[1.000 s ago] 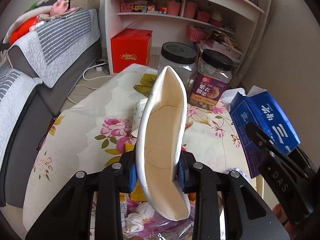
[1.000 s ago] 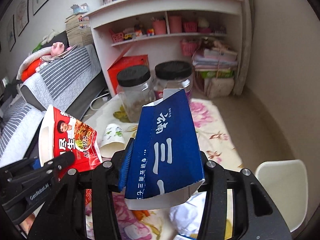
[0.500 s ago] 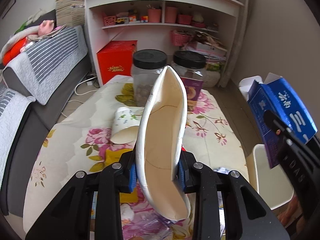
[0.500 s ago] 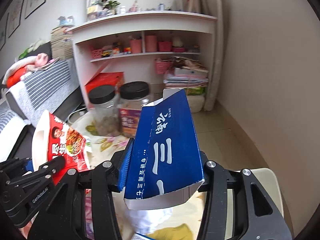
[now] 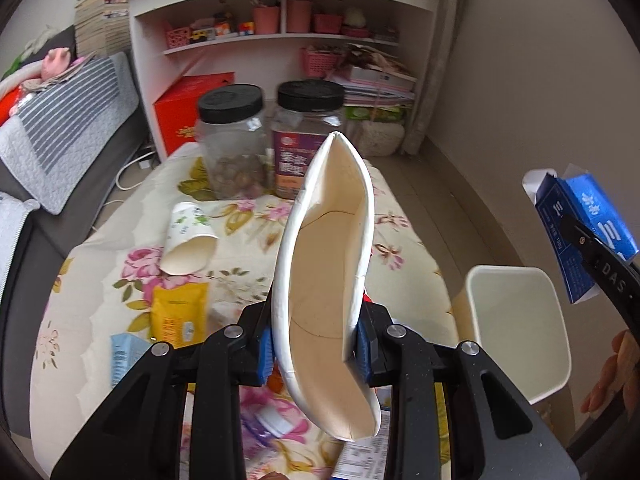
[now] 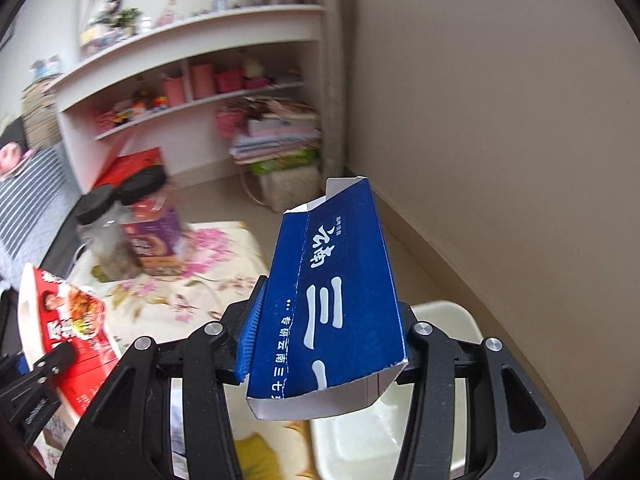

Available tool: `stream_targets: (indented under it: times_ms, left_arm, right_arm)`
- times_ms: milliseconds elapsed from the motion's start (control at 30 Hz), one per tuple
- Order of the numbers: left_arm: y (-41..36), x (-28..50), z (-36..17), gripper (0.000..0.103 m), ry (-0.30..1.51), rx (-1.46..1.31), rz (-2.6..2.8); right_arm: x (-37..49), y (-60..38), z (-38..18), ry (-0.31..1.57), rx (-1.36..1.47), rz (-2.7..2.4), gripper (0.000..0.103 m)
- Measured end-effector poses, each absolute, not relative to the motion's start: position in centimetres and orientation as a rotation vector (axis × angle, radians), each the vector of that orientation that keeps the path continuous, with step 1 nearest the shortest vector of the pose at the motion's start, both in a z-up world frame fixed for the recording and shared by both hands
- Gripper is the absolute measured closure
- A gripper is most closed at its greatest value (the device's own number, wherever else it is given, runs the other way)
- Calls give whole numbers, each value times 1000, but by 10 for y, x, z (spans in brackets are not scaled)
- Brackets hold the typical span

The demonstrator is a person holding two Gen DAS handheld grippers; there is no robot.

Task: Collect trash
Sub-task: 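Drop the noodle bowl and blue carton into the white bin with both grippers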

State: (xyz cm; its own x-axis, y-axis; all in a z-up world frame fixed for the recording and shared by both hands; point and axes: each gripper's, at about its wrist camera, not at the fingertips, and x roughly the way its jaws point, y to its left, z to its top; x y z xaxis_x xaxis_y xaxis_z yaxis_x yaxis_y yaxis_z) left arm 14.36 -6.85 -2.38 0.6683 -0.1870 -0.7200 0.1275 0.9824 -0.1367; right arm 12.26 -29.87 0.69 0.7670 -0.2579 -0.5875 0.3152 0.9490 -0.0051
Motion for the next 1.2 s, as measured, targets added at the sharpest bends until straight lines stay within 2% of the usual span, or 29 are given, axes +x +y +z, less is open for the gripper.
stream_targets:
  times_ms: [100,167,233,400,867,933,967,1000,1200]
  left_arm:
    - [-85,140,-22,72,828,-71,-217]
    - [-97,141,-21,72,842,-66,-245]
    - [-111,142,-20,72,859,-74,-279]
    - [-150,137,-16,72,865,-50,-337]
    - [-291,115,-24,70,930,35,-518]
    - [-303,115,-27,57,940,41,-527]
    - [-309,114,-28,45,945,40,-533]
    - [-314,111,-28,41,949,36,-538]
    - [-322,97,-25,39,931,82,-543]
  right_arm:
    - [112,-327,4,644,120,-366,56]
    - [105,-339,4,654,130,-388,51]
    - [96,-350,8,639,139,-432,24]
    - [65,-382,23,558,151,-528,15]
    - [22,-462,37,507,267,-663,8]
    - [17,-469,37,504,280,-675,8]
    - [14,-473,37,502,287,-682,8]
    - [13,-474,37,501,291,-685,8]
    - [15,-473,39,492,272,-698,7]
